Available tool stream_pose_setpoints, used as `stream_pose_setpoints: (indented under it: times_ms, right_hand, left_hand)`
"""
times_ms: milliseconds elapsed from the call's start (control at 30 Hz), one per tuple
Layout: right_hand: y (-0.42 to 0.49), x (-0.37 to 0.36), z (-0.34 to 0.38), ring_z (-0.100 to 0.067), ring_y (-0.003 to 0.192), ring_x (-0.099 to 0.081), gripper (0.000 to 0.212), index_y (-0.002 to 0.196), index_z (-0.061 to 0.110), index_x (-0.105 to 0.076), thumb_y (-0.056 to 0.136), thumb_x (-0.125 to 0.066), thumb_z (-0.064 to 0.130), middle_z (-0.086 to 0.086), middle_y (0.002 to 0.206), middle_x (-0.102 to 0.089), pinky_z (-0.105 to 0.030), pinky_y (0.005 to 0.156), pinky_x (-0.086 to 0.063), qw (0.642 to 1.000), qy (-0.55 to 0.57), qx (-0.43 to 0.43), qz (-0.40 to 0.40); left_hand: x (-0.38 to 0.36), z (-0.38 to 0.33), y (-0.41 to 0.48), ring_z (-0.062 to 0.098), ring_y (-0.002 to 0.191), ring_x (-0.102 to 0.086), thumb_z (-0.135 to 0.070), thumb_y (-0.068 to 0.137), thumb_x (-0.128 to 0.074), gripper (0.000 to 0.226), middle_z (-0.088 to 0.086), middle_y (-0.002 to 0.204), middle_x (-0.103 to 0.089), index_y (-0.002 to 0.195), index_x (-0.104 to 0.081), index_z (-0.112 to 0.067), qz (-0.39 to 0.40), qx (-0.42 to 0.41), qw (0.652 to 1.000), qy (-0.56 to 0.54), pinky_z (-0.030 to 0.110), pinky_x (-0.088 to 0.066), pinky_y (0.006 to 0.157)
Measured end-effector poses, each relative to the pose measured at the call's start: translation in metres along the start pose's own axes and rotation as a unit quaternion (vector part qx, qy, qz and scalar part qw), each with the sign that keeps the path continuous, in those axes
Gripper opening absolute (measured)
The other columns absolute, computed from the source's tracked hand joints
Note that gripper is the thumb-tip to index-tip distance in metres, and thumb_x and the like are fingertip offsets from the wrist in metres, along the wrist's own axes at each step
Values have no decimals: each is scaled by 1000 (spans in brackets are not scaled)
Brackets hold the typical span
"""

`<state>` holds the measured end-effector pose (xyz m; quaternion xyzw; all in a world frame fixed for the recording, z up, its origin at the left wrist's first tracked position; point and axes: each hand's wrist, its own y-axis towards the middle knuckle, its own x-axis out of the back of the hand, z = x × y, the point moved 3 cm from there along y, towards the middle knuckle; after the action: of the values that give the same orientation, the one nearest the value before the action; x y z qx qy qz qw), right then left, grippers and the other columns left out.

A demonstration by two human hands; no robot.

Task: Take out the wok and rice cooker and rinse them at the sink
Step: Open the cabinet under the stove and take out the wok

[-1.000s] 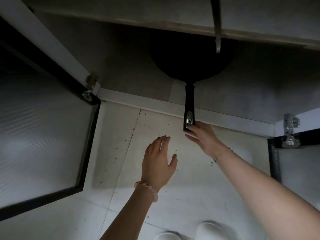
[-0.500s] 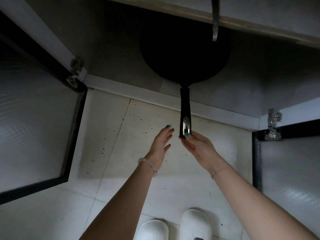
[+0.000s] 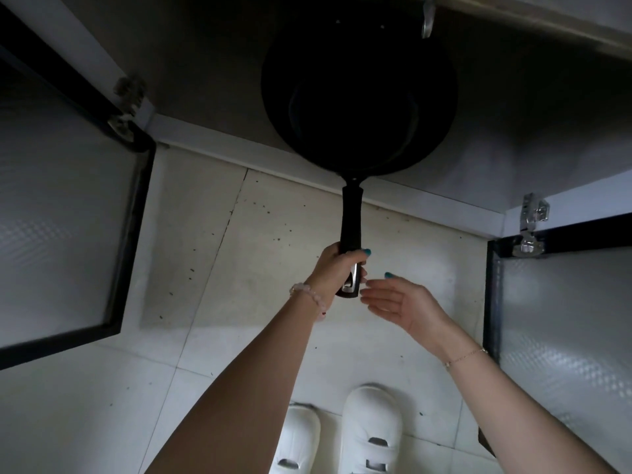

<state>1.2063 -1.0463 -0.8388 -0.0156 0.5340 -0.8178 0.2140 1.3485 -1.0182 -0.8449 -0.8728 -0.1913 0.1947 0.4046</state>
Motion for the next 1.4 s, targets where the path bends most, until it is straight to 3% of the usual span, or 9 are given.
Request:
stream_pose_setpoints:
  times_ms: [133,233,367,467,567,667,867,1200,1400]
  right_hand:
    - [18,-17,29,-22,105,-62,33,113,7,-60,96,-46,30,-11,112,-66,-31,90,-48,997,54,48,5]
    - [28,-45,45,-21,102,-62,38,121,4,-57,95,-48,31,-10,111,-65,-30,88,-48,995,70,50,51]
    - [31,-71,47,-22,95,-66,26,113,-5,-56,92,-57,10,-17,105,-64,-28,83,-54,995,42,49,70]
    - [28,-85,44,-19,73,-64,16,100,-3,-57,87,-63,3,-13,86,-60,-26,68,-57,997,55,21,41]
    - [20,-100,30,-10,47,-48,14,87,6,-54,86,-67,9,-3,61,-50,-22,46,-46,999,36,-5,-14]
    - [2,-105,15,-7,39,-41,13,79,9,-52,87,-61,6,-2,57,-45,-19,39,-39,996,16,15,-88]
    - [-60,-125,-5,-8,41,-39,17,72,8,-49,86,-54,1,-3,56,-43,-20,40,-38,994,-48,12,-101]
    - [-197,-186,-2,-8,35,-38,19,69,8,-48,85,-52,-1,-3,55,-42,-21,40,-35,993,-82,-13,-82]
    - [-288,-212,4,-14,38,-37,24,59,10,-46,79,-50,-1,1,40,-41,-24,44,-34,991,-110,-17,-75]
  left_hand:
    - [0,5,-6,15,46,-50,-9,81,-63,13,1,53,-53,71,-55,-11,-69,-17,997,30,25,-44,50]
    - [2,10,-22,15,42,-49,-8,78,-61,16,1,47,-52,64,-53,-12,-104,-28,993,56,24,-43,47]
    - [11,26,-45,12,39,-48,-7,79,-58,13,3,50,-53,69,-51,-10,-105,-19,990,92,23,-44,46]
    - [16,37,-63,11,33,-45,-6,78,-58,18,4,47,-51,64,-47,-11,-119,-22,984,128,24,-44,44]
    - [18,43,-83,10,30,-44,-6,77,-56,20,4,44,-50,61,-45,-10,-127,-7,982,139,23,-43,41]
    - [13,46,-109,11,28,-44,-6,76,-53,17,5,44,-50,61,-45,-9,-116,23,984,131,22,-40,41]
    - [14,46,-180,13,28,-44,-5,76,-51,16,7,44,-48,62,-42,-9,-123,60,986,93,27,-37,42]
    - [22,-7,-335,15,34,-47,-3,76,-53,15,3,46,-49,69,-41,-10,-106,80,990,36,22,-38,41]
    - [21,-36,-428,15,36,-47,0,78,-50,12,7,48,-50,74,-42,-9,-65,93,993,10,20,-39,44]
